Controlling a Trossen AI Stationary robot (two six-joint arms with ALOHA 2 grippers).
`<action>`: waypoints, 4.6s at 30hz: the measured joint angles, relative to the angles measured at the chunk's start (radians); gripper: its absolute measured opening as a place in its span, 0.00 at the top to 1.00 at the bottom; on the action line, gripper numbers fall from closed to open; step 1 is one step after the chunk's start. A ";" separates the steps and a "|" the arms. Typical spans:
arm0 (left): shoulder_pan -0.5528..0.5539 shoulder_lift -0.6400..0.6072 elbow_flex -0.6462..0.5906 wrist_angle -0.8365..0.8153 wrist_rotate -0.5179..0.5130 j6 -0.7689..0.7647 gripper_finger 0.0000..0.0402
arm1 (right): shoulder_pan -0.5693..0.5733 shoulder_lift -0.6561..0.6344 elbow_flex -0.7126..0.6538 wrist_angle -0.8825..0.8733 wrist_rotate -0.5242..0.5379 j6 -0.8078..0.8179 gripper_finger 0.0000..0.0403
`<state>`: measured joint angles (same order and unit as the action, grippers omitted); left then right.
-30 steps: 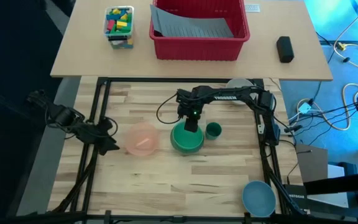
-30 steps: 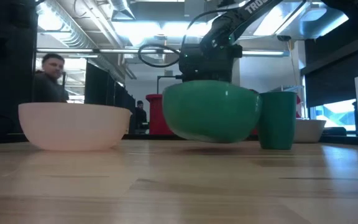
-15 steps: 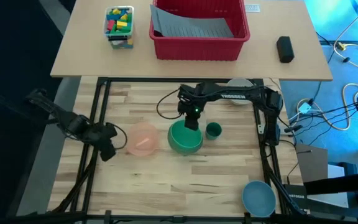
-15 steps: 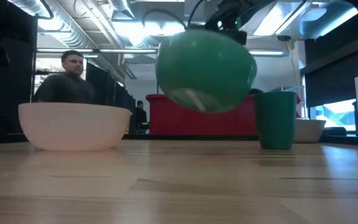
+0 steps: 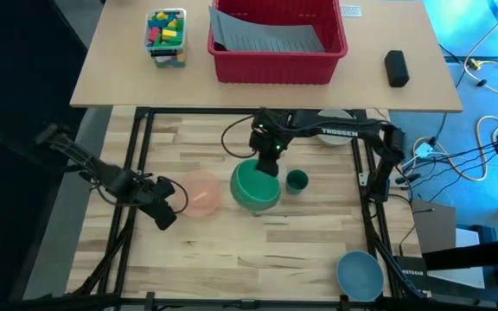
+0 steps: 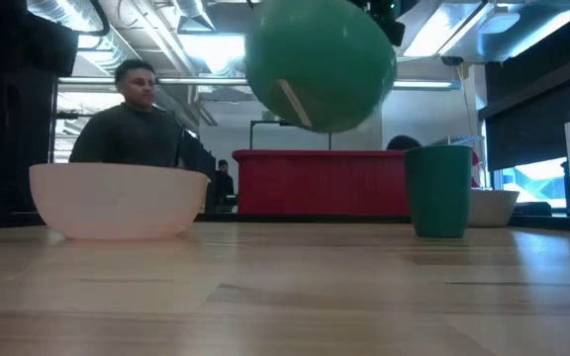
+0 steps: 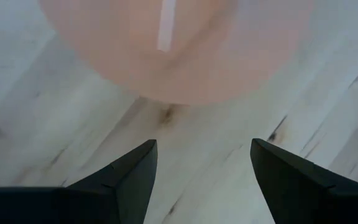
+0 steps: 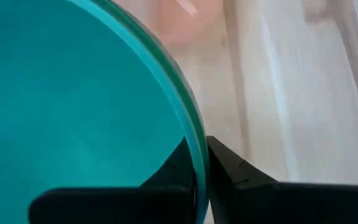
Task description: Nest bowls inside each other
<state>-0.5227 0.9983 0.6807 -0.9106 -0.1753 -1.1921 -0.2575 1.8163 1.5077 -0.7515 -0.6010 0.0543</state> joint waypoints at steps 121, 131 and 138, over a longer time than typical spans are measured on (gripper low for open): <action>-0.190 0.232 0.566 -0.660 -0.198 0.324 0.41 | 0.071 0.446 0.582 -0.246 0.493 0.349 1.00; -0.193 0.232 0.566 -0.660 -0.205 0.330 0.41 | 0.061 0.446 0.582 -0.262 0.448 0.360 0.92; -0.193 0.232 0.566 -0.652 -0.205 0.329 0.41 | 0.061 0.446 0.582 -0.260 0.452 0.358 0.77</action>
<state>-0.7158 1.2301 1.2472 -1.5630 -0.3805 -0.8634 -0.1963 2.2619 2.0895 -1.0116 -0.1494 0.4127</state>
